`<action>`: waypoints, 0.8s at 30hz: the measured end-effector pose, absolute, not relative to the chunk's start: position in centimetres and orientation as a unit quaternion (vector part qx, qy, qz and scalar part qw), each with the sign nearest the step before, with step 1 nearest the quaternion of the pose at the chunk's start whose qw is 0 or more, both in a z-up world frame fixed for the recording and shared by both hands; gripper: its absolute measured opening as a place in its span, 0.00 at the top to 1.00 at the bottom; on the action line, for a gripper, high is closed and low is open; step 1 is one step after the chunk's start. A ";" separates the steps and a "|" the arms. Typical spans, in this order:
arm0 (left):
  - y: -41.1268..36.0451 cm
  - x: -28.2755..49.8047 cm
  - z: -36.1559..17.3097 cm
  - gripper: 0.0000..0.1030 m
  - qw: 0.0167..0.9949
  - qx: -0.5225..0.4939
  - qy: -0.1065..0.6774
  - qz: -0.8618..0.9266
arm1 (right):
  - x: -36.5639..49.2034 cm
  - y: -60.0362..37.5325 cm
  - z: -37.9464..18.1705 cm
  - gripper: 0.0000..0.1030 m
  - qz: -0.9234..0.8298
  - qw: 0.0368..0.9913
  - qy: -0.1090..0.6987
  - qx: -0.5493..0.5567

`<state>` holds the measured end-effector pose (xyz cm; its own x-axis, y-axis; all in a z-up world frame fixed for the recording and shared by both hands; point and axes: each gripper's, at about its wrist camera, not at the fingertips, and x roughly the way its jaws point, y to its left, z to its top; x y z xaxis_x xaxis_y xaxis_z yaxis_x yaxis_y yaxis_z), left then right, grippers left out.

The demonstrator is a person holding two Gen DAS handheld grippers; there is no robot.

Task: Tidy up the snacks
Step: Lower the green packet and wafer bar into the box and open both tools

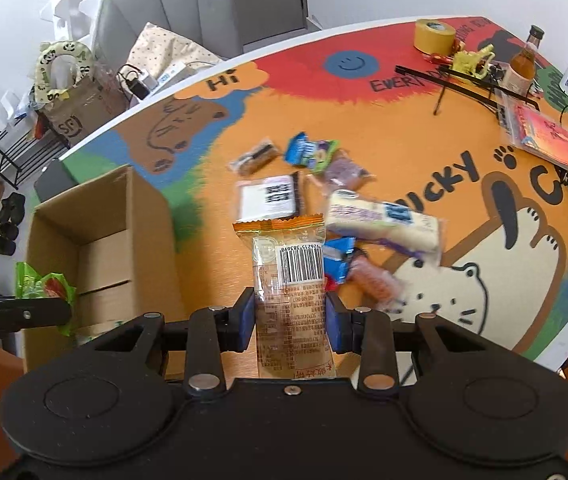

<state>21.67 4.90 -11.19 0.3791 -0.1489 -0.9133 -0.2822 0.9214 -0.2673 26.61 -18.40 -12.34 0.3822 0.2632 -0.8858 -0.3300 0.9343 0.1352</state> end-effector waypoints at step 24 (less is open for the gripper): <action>10.9 19.7 -10.6 0.50 0.817 -0.180 0.548 0.027 | 22.5 -9.8 -10.3 0.67 0.193 0.847 0.496 -0.010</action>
<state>19.70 10.92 -10.61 0.3987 -0.1533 -0.9042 -0.2410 0.9338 -0.2646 22.47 -9.76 -10.27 0.4334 0.3166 -0.8437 -0.3368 0.9253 0.1742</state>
